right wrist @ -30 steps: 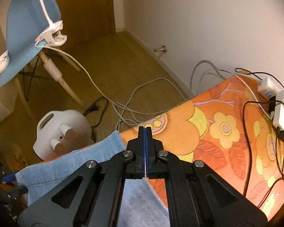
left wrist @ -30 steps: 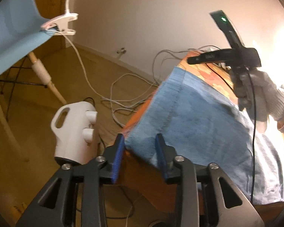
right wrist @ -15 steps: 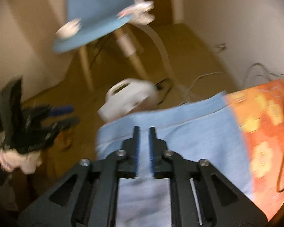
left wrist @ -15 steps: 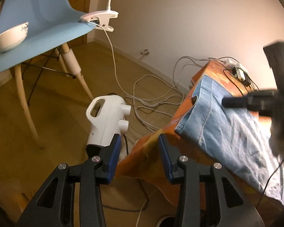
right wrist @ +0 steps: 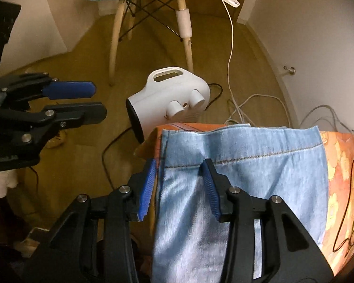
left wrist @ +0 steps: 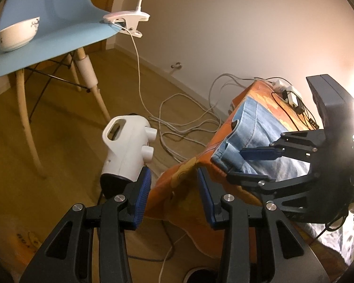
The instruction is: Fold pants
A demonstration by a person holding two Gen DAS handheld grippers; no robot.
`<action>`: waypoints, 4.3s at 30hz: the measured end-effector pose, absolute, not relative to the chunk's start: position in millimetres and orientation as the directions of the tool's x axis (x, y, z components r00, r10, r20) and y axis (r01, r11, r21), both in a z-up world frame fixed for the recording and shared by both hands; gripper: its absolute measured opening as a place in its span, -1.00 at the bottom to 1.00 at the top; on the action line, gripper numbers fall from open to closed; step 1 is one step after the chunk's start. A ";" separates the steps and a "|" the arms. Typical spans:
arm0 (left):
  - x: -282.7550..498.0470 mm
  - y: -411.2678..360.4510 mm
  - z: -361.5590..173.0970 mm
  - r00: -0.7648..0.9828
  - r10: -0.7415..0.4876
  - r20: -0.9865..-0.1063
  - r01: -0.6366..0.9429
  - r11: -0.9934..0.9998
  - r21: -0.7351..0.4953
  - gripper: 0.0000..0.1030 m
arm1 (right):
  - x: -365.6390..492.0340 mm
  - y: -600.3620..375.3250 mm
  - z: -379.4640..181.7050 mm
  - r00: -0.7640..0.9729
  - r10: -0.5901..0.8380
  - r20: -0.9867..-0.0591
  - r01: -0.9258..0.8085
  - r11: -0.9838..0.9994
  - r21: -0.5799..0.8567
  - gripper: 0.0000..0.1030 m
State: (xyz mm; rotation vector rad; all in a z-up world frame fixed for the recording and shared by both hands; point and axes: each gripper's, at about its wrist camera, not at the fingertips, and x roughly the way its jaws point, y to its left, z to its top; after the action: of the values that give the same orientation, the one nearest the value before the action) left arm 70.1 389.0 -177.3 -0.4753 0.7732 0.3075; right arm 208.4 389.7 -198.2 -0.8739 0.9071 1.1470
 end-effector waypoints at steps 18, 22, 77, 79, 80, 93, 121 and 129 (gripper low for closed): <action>96.2 387.0 -177.1 0.734 -0.117 -0.669 -0.340 0.790 -0.510 -0.25 | 242.7 369.8 -192.8 0.014 0.470 -0.882 -0.946 0.292 0.140 -0.63; 112.6 390.7 -185.1 0.743 -0.220 -0.632 -0.321 0.712 -0.624 -0.25 | 256.0 355.5 -188.6 -0.026 0.534 -0.845 -0.914 0.329 0.236 -0.64; 133.5 259.4 -150.5 0.774 -0.279 -0.569 0.055 0.924 -0.379 -0.77 | 370.5 384.4 -180.0 0.043 0.115 -0.992 -0.760 0.649 0.043 0.17; 132.4 254.6 -149.4 0.770 -0.287 -0.570 0.067 0.925 -0.375 -0.77 | 378.8 376.4 -178.6 0.040 0.127 -0.991 -0.739 0.672 0.056 0.07; 132.2 252.3 -148.3 0.767 -0.289 -0.573 0.074 0.926 -0.369 -0.77 | 382.6 372.5 -177.2 0.046 0.135 -0.990 -0.728 0.683 0.060 -0.13; 119.9 237.6 -100.5 0.783 -0.276 -0.558 0.122 0.947 -0.297 -0.78 | 400.1 296.6 -116.2 0.052 0.390 -0.919 -0.602 0.747 0.283 -0.82; 101.4 9.7 4.7 0.647 -0.563 -0.514 0.566 0.807 -0.171 -0.78 | 316.6 -39.1 49.2 0.365 0.483 -0.796 -0.439 0.843 0.311 -0.83; 98.7 -88.8 -1.7 0.504 -0.653 -0.565 0.724 0.677 -0.136 -0.78 | 289.3 -154.7 47.3 0.438 0.435 -0.786 -0.322 0.893 0.315 -0.83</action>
State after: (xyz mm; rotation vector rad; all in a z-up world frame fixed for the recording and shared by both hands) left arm 98.7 -88.8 -1.7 0.1238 0.6271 -0.8331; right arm 289.3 -154.7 47.3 0.1245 1.0136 0.4721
